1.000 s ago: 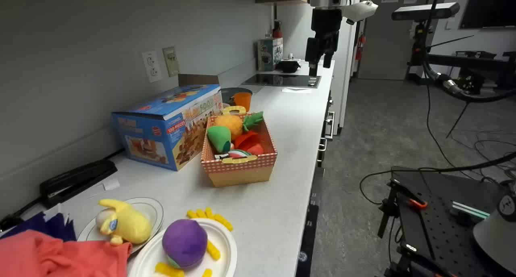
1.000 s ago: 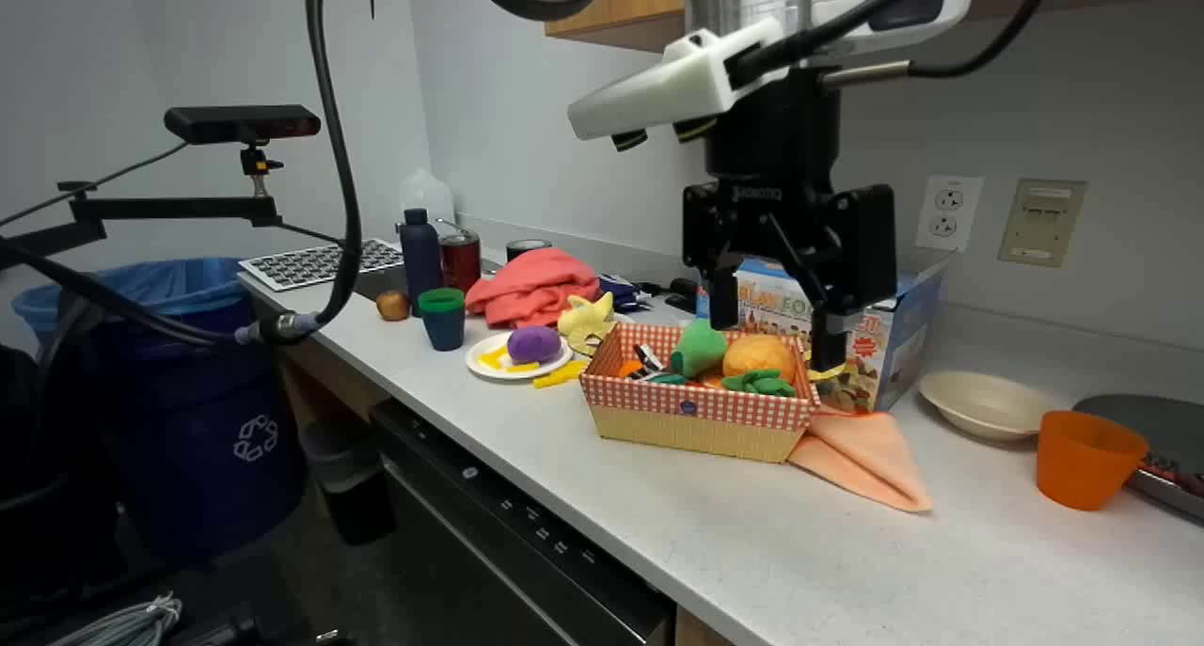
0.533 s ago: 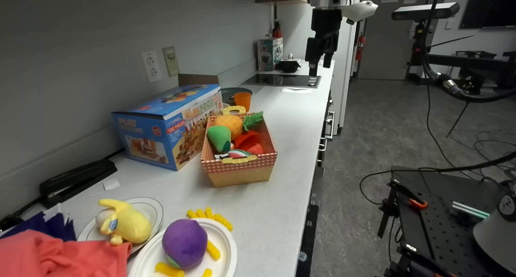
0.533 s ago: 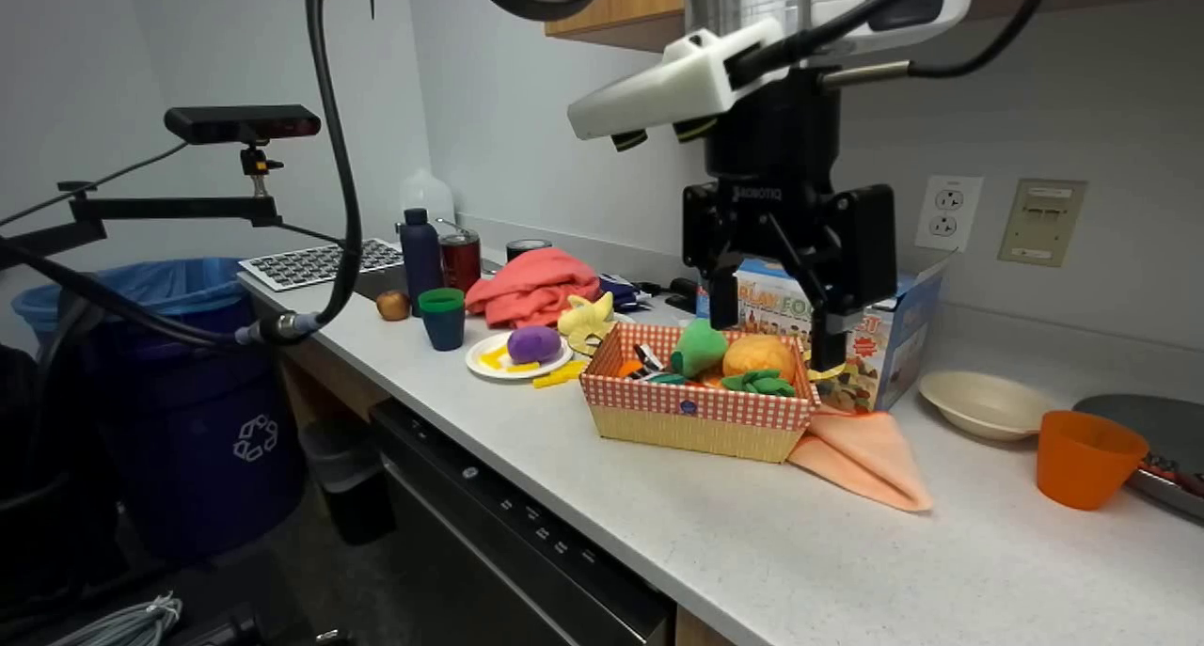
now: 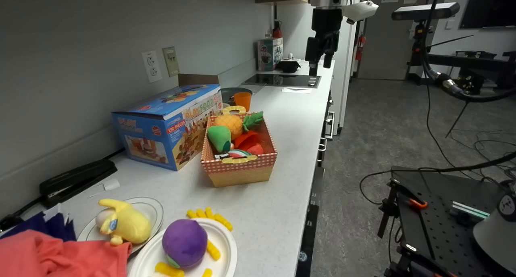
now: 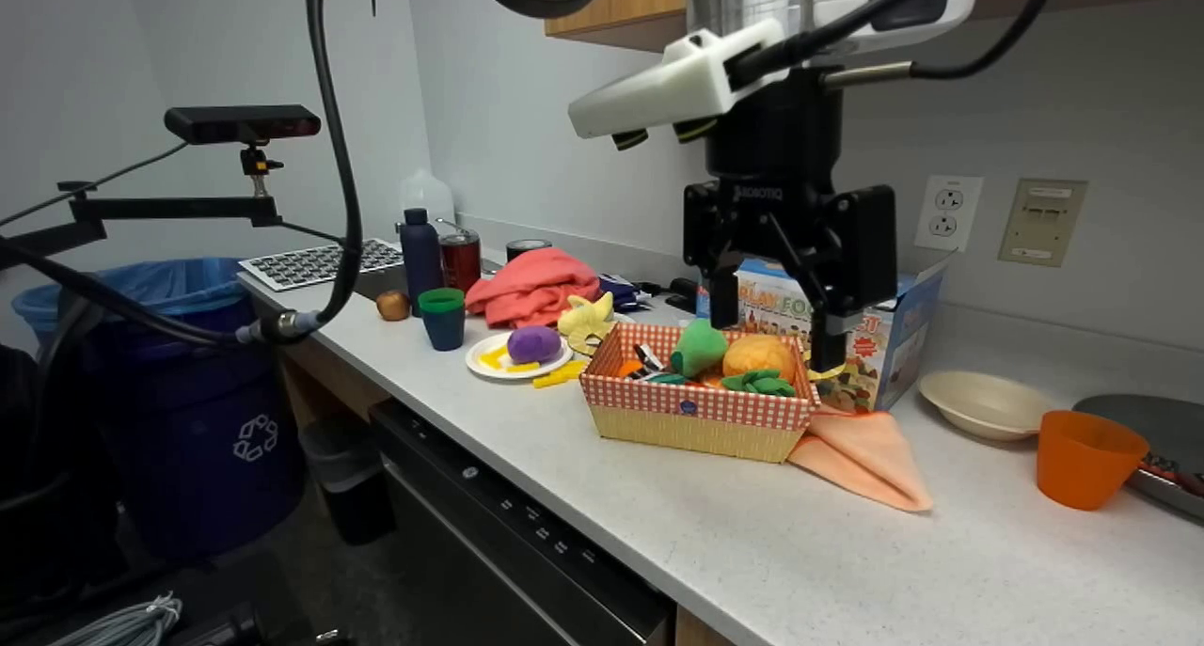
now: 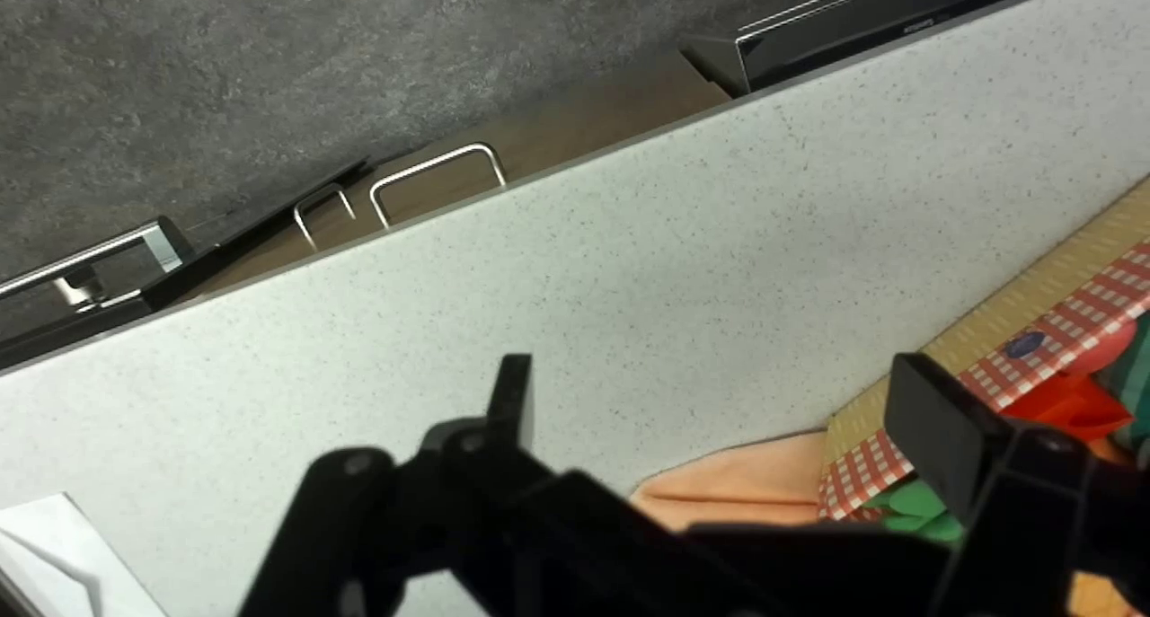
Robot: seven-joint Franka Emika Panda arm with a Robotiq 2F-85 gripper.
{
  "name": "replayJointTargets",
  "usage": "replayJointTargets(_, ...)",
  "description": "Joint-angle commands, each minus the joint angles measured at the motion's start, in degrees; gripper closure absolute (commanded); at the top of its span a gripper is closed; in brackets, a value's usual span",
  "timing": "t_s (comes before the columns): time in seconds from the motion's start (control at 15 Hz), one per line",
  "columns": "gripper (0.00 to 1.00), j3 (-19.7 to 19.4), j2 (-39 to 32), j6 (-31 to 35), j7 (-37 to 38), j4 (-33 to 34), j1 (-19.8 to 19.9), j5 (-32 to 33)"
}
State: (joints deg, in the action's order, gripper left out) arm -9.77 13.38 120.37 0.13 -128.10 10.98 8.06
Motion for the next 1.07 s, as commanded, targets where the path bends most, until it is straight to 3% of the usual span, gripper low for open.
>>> replayJointTargets(0.0,0.00,-0.7,1.9,-1.0,-1.6,-0.7,-0.1,-1.3)
replayJointTargets(1.0,0.00,-0.3,12.9,-7.3,-0.8,-5.7,0.7,1.3)
